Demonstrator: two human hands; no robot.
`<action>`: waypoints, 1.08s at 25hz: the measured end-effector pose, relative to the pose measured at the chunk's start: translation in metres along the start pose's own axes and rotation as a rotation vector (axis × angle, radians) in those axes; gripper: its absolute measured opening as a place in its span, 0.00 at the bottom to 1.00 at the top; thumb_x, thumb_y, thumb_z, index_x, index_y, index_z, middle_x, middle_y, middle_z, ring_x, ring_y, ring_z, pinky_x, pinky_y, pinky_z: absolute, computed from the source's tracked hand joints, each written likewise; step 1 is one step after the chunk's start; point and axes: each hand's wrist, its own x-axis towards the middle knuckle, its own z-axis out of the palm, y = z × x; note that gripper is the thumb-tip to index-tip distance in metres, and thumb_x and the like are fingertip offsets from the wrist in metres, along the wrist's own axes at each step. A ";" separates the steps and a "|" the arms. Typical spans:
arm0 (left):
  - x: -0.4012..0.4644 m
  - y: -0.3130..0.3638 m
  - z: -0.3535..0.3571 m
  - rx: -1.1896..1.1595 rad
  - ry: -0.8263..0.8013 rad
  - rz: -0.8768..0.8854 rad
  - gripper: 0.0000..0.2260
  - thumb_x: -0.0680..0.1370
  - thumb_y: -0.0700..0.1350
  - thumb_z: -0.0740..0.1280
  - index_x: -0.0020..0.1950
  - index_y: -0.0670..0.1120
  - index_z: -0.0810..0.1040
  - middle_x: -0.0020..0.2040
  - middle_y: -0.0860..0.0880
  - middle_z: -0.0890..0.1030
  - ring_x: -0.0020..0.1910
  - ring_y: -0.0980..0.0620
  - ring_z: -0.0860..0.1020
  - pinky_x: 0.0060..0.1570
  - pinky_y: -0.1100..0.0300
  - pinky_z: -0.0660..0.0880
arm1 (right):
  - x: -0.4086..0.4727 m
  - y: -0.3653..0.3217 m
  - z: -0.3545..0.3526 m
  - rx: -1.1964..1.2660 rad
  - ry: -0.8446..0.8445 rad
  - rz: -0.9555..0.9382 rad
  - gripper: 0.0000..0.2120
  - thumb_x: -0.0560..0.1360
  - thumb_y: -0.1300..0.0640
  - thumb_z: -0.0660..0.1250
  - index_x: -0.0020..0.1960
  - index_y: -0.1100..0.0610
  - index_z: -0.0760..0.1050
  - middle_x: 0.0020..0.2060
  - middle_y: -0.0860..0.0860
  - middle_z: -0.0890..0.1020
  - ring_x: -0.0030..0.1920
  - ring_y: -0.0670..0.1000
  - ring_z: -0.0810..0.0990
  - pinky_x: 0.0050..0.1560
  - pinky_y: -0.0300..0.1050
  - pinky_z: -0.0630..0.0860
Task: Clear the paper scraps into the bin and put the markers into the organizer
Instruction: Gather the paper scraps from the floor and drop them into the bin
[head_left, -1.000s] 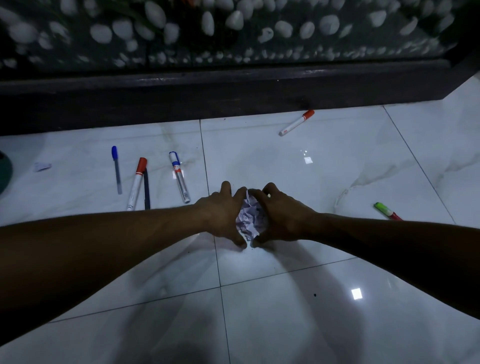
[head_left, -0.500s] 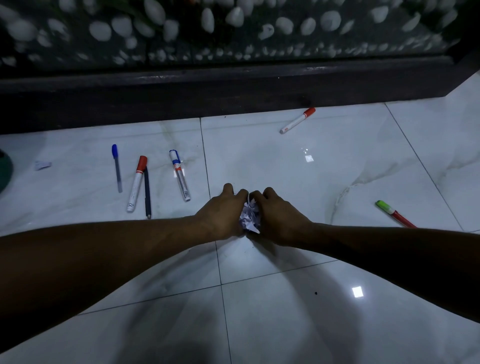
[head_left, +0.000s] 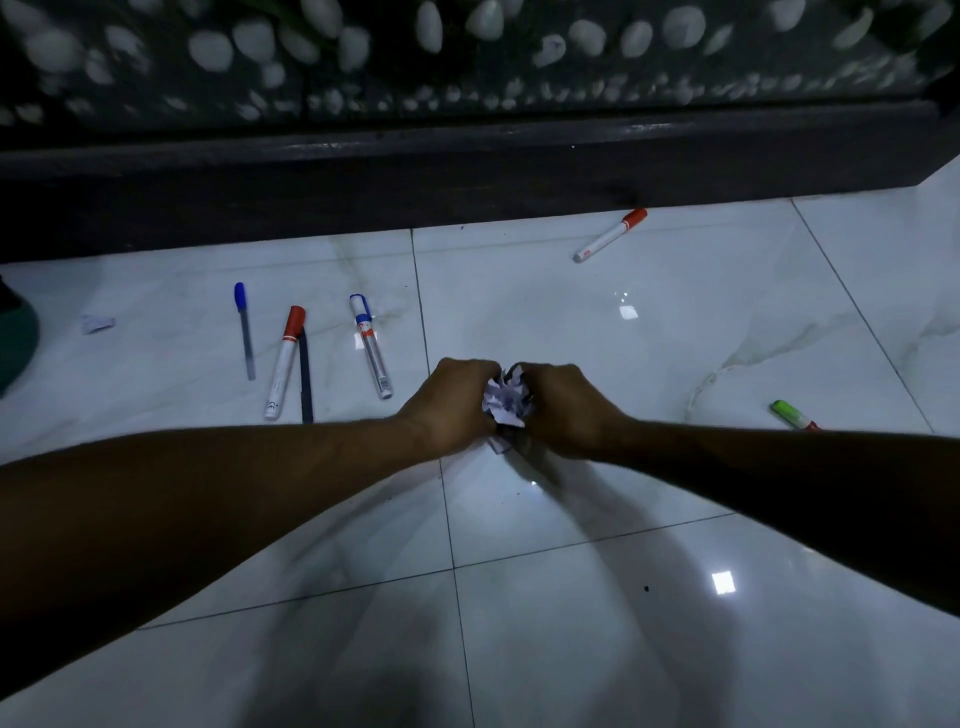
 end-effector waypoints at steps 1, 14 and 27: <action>0.004 0.004 -0.011 -0.008 0.025 0.005 0.15 0.70 0.45 0.78 0.51 0.40 0.80 0.49 0.43 0.83 0.48 0.46 0.80 0.46 0.59 0.74 | 0.010 -0.003 -0.011 -0.050 0.004 -0.011 0.11 0.72 0.51 0.75 0.47 0.58 0.80 0.45 0.54 0.85 0.48 0.52 0.83 0.38 0.30 0.66; -0.050 0.002 -0.242 -0.023 0.327 -0.098 0.12 0.70 0.43 0.77 0.47 0.38 0.81 0.47 0.41 0.85 0.46 0.51 0.82 0.31 0.74 0.68 | 0.098 -0.217 -0.119 -0.255 -0.025 -0.223 0.12 0.68 0.51 0.77 0.31 0.51 0.77 0.28 0.43 0.81 0.32 0.45 0.79 0.30 0.33 0.69; -0.253 -0.130 -0.434 0.126 0.568 -0.437 0.17 0.66 0.49 0.81 0.46 0.42 0.81 0.41 0.47 0.83 0.39 0.48 0.80 0.36 0.59 0.74 | 0.173 -0.526 -0.036 -0.204 -0.196 -0.458 0.11 0.66 0.61 0.79 0.37 0.55 0.76 0.27 0.48 0.84 0.30 0.45 0.84 0.29 0.34 0.76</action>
